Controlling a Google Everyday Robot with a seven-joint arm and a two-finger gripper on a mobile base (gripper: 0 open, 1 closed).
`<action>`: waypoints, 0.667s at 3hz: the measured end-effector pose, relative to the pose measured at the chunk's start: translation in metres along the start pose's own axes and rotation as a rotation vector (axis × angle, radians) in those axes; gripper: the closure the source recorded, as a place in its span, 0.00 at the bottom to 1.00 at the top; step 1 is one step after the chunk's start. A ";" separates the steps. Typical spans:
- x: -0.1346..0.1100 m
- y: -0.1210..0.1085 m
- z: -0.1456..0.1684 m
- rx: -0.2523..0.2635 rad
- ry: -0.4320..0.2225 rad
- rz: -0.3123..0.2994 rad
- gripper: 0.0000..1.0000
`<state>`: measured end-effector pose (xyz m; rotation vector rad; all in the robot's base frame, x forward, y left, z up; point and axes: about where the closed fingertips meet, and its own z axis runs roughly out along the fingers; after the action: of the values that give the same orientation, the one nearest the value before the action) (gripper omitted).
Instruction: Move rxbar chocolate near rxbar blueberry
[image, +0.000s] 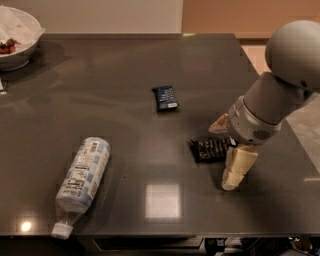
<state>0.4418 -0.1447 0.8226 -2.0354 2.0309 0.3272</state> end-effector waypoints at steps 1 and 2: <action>0.002 0.001 0.000 -0.009 -0.008 0.001 0.40; 0.003 0.001 -0.001 -0.016 -0.012 0.002 0.63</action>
Offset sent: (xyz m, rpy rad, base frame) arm -0.0004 -0.0076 0.0001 0.0194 0.0335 0.0024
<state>0.4409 -0.1480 0.8229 -2.0363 2.0303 0.3563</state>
